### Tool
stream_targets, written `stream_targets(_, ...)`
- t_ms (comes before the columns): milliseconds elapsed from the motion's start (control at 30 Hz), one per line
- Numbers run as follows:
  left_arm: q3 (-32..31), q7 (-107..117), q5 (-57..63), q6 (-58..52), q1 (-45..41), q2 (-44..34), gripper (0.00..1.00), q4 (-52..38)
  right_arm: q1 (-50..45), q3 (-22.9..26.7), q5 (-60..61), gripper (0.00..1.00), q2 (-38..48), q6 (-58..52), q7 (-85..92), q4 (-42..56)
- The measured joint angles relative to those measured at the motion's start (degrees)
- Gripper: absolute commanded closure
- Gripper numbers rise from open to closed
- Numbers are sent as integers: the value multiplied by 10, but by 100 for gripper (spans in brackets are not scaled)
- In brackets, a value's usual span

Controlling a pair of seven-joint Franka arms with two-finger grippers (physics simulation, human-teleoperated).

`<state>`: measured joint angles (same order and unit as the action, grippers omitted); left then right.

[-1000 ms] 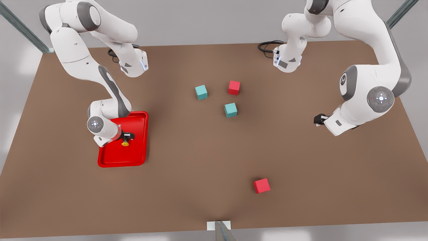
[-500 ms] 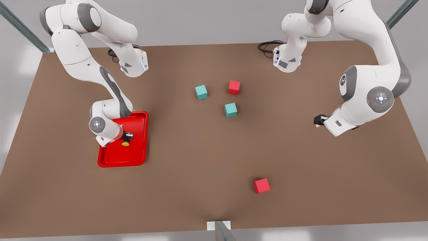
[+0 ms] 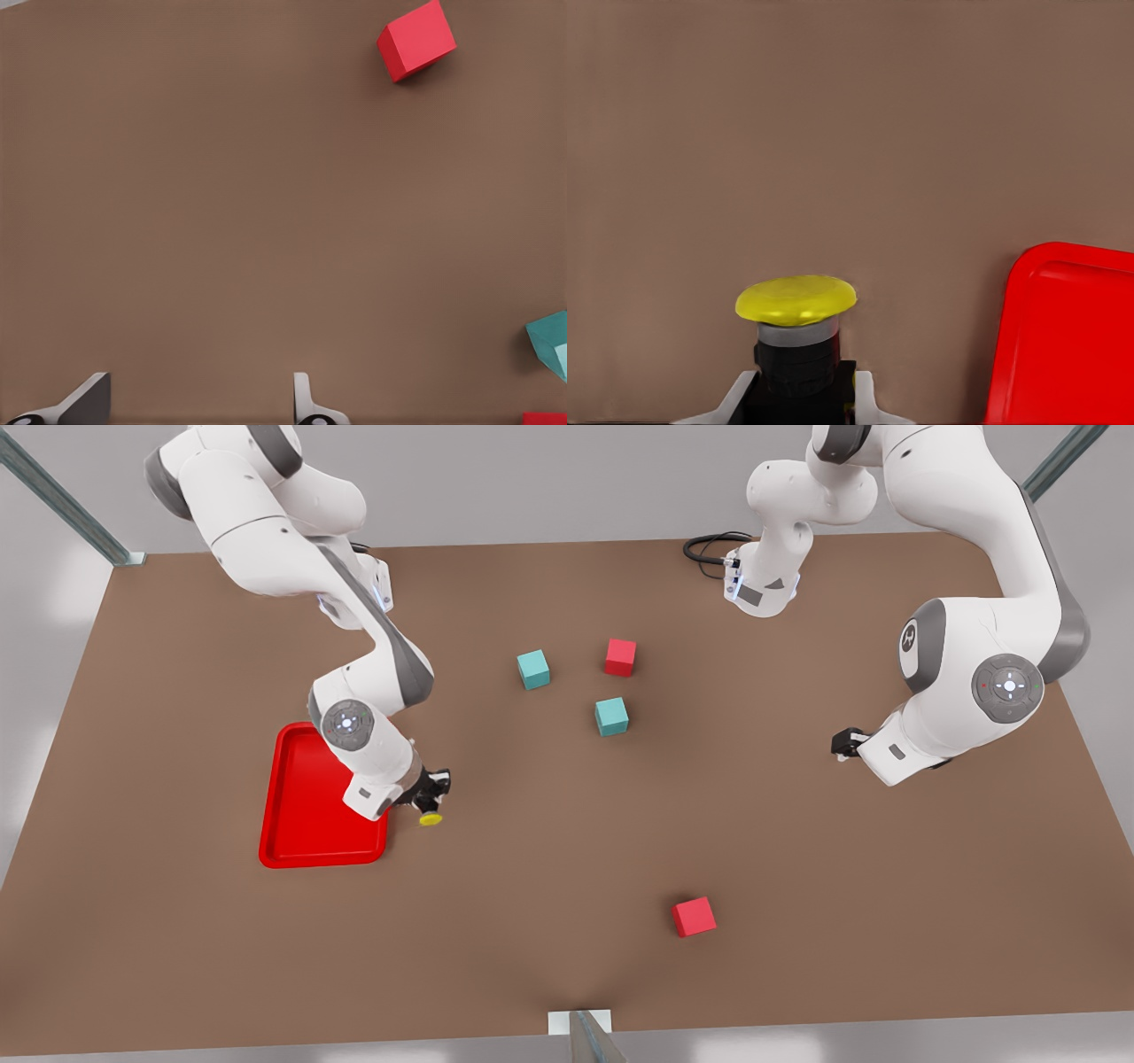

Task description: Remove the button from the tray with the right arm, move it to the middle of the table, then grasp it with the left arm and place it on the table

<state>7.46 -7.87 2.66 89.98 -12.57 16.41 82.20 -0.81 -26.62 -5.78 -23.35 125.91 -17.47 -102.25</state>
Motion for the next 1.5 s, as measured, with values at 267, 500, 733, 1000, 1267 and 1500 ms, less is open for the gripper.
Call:
stream_targets(267,0,0,0,0,0,0,0,0,-241,59,23,61,-240,-70,-118,335)
stream_targets(500,0,0,0,1,0,0,0,0,-404,190,99,60,-422,-78,-229,553)
stream_targets(733,0,0,-1,7,1,10,0,0,-422,202,135,0,-463,-50,-316,576)
stream_targets(1000,1,28,-11,12,-50,32,0,-3,-252,211,109,0,-86,-190,-318,431)
stream_targets(1267,-1,225,-149,264,-323,209,0,86,-34,209,20,0,183,-350,-176,183)
stream_targets(1500,2,296,-161,498,-342,231,0,159,-25,211,-12,0,169,-405,-95,191)
